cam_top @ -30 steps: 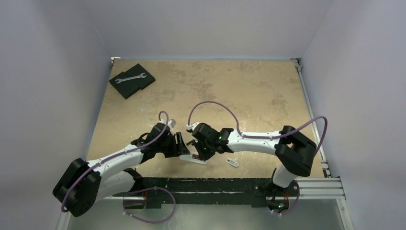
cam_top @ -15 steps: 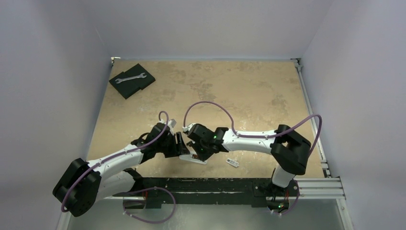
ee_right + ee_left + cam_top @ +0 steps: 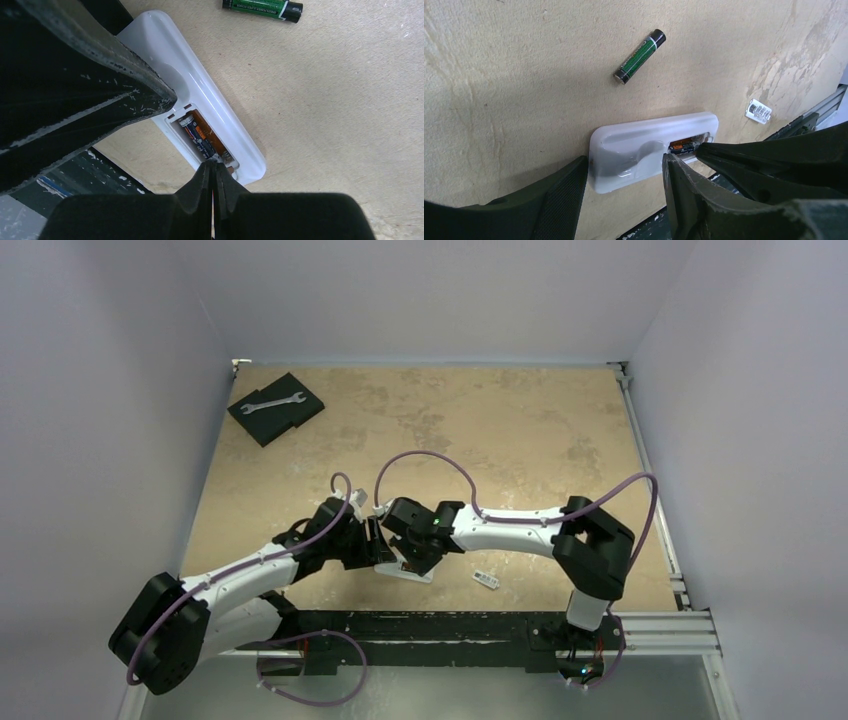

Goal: Load the batteries into the remote control

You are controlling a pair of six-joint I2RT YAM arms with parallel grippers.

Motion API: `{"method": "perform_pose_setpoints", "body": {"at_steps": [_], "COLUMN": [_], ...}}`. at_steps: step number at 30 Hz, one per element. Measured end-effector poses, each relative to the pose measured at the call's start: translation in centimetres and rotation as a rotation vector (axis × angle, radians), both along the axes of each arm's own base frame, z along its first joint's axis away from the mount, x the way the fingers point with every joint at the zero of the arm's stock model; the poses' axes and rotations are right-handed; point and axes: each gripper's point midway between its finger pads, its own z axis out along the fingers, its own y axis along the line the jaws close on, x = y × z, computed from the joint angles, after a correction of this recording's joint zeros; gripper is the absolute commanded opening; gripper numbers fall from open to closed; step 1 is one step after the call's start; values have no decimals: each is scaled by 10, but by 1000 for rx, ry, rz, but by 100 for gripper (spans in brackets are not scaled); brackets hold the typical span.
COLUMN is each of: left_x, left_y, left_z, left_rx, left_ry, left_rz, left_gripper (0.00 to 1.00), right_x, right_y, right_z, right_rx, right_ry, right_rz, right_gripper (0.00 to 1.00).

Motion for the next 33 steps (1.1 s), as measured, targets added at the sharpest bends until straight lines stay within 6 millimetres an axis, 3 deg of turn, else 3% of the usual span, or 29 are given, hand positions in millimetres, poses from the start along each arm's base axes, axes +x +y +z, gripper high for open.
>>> {"method": "perform_pose_setpoints", "body": {"at_steps": [33], "left_x": [-4], "left_y": [4], "left_z": [0], "left_rx": [12], "left_ry": [-2], "left_rz": [-1], "left_gripper": [56], "right_x": [10], "right_y": [8], "right_z": [2], "right_rx": [-20], "right_ry": [-48], "right_rz": [1], "right_gripper": [11]}}
